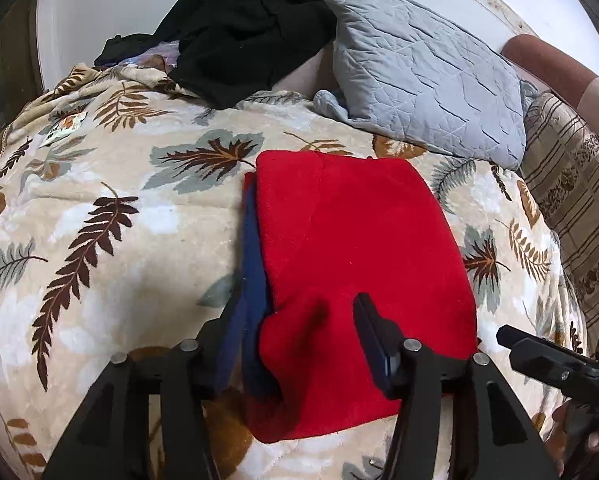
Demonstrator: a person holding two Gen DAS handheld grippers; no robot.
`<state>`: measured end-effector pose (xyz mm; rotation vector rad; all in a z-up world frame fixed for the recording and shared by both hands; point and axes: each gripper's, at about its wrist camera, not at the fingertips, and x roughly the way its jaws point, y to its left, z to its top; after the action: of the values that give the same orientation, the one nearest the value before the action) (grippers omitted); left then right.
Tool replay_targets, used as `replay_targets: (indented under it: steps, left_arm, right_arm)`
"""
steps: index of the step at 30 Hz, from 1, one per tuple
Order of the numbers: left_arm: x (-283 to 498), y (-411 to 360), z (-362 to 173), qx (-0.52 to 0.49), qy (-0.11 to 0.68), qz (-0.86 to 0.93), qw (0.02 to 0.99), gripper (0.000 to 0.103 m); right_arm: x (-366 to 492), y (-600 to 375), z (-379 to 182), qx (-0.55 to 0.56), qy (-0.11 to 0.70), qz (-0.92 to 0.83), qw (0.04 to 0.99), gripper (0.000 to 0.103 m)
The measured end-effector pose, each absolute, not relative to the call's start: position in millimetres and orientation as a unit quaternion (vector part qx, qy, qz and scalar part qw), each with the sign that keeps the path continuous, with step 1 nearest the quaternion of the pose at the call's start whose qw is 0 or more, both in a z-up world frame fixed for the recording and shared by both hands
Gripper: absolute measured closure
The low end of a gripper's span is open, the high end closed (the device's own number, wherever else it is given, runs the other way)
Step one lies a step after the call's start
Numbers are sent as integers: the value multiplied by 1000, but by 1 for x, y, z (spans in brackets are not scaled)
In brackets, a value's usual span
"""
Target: Fold small clothes
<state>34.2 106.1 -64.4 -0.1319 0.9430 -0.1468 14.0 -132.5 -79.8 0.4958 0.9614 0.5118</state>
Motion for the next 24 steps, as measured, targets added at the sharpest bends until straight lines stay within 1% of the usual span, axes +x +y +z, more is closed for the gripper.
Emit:
replay_targets:
  steps: [7,9,10,11,15,17,22,23,24]
  left_arm:
    - [36,109,-62,-79,454,-75,884,46]
    - [40,115,-63,-102,454,-91,880,41]
    - [43,120,-64,-121,454,-101,877,34]
    - [46,127,-65,-143,452,-105,874,31]
    - [63,155,-81,-239,462,-113,847,30]
    - [73,160,-93,-264,476,-119,831,30]
    - [90,143,-126,-239,527,-130,805,30]
    - [90,140,-131,-233,525,-130,808,30]
    - [90,138,-131,-229,520,-133,812,33]
  right_arm:
    - [24,-153,-85,262,455,223,821,17]
    - [30,-157,-87,269,456,220,819,17]
    - [36,-159,-89,272,456,220,818,17]
    - [40,-159,-90,274,457,220,817,17]
    - [65,-160,-103,288,474,221,802,17]
    - [77,-159,-108,298,477,220,797,17]
    - [110,-144,-132,296,503,215,783,16]
    - [116,-138,-139,297,512,223,774,16]
    - [120,-132,-144,293,521,232,768,18]
